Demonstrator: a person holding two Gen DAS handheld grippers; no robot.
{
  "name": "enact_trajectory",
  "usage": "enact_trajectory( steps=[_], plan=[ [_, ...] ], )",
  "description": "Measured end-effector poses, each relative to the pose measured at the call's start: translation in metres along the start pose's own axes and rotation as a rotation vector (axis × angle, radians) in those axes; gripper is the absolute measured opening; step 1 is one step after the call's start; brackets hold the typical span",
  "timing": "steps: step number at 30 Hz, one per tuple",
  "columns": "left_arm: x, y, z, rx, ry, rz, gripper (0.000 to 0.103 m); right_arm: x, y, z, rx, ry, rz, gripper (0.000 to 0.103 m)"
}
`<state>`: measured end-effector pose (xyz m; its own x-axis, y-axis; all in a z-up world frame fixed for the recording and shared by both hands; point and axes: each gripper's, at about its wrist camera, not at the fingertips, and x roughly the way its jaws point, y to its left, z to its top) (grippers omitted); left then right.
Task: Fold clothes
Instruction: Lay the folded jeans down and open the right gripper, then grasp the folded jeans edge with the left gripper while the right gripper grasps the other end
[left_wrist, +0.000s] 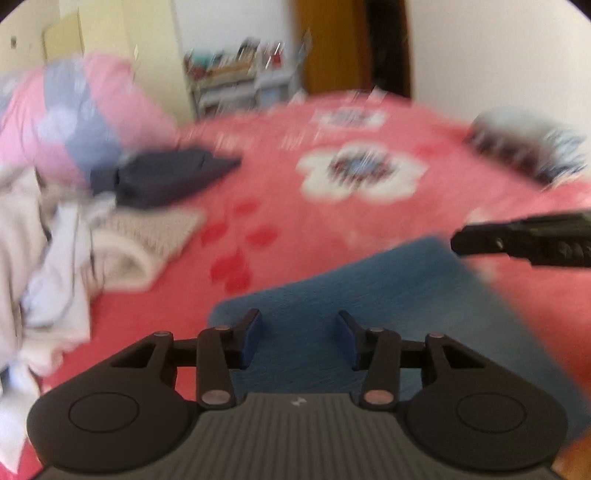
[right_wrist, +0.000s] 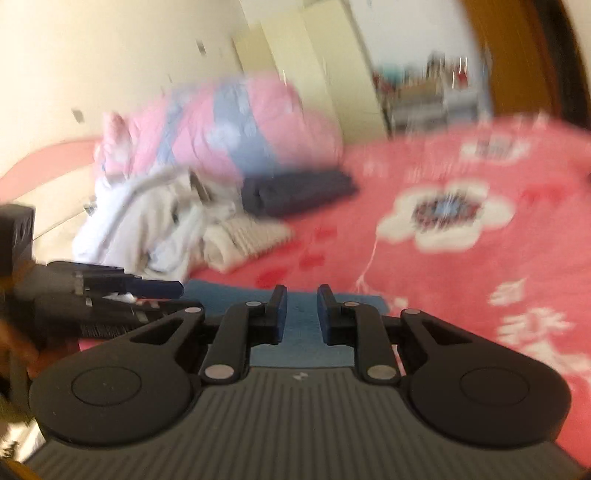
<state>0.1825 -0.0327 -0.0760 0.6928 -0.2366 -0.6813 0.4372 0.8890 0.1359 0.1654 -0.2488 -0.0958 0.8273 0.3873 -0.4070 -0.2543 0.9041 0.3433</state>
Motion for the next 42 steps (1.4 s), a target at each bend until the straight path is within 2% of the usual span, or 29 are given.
enact_trajectory(
  steps=[2, 3, 5, 8, 11, 13, 16, 18, 21, 24, 30, 32, 35, 36, 39, 42],
  plan=[
    [0.010, 0.005, -0.008, -0.026, -0.005, -0.010, 0.047, 0.041, -0.014, -0.006, 0.016, 0.107, -0.042, 0.014],
    [0.010, 0.006, -0.010, -0.026, -0.016, -0.011, 0.047, 0.057, -0.022, -0.014, 0.030, 0.139, -0.031, 0.013],
    [0.005, 0.007, -0.013, -0.024, -0.029, -0.010, 0.047, 0.069, -0.034, -0.021, 0.073, 0.154, -0.002, 0.011],
    [-0.007, 0.010, -0.016, -0.025, -0.049, -0.005, 0.047, 0.046, -0.037, -0.011, 0.124, 0.118, 0.024, 0.014],
    [-0.035, 0.011, -0.021, -0.050, -0.098, -0.003, 0.049, -0.007, -0.041, -0.011, 0.182, 0.027, 0.036, 0.017],
    [-0.061, 0.006, -0.027, -0.036, -0.150, -0.028, 0.052, -0.045, -0.046, -0.023, 0.224, -0.013, 0.055, 0.018],
    [-0.099, -0.018, -0.042, 0.046, -0.222, -0.107, 0.058, -0.093, -0.044, -0.051, 0.252, -0.015, 0.044, 0.018],
    [-0.118, -0.042, -0.057, 0.148, -0.256, -0.183, 0.061, -0.118, -0.040, -0.073, 0.263, 0.002, 0.020, 0.018],
    [-0.124, -0.084, -0.079, 0.306, -0.250, -0.233, 0.062, -0.134, -0.030, -0.106, 0.266, 0.050, -0.014, 0.018],
    [-0.115, -0.123, -0.098, 0.445, -0.207, -0.209, 0.062, -0.136, -0.021, -0.123, 0.257, 0.088, -0.016, 0.018],
    [-0.096, -0.157, -0.113, 0.583, -0.215, -0.098, 0.061, -0.137, 0.006, -0.127, 0.093, 0.099, -0.038, 0.018],
    [-0.090, -0.162, -0.114, 0.619, -0.224, -0.050, 0.056, -0.138, 0.006, -0.128, 0.092, 0.088, -0.033, 0.018],
    [-0.089, -0.163, -0.109, 0.605, -0.227, -0.027, 0.038, -0.138, 0.004, -0.129, 0.081, 0.076, -0.039, 0.018],
    [-0.090, -0.160, -0.105, 0.577, -0.230, -0.039, 0.031, -0.138, 0.004, -0.130, 0.073, 0.071, -0.037, 0.018],
    [-0.094, -0.150, -0.094, 0.494, -0.238, -0.074, 0.021, -0.137, 0.003, -0.131, 0.060, 0.053, -0.021, 0.018],
    [-0.094, -0.142, -0.086, 0.427, -0.228, -0.108, 0.018, -0.131, 0.000, -0.130, 0.062, 0.041, 0.011, 0.015]
  ],
)
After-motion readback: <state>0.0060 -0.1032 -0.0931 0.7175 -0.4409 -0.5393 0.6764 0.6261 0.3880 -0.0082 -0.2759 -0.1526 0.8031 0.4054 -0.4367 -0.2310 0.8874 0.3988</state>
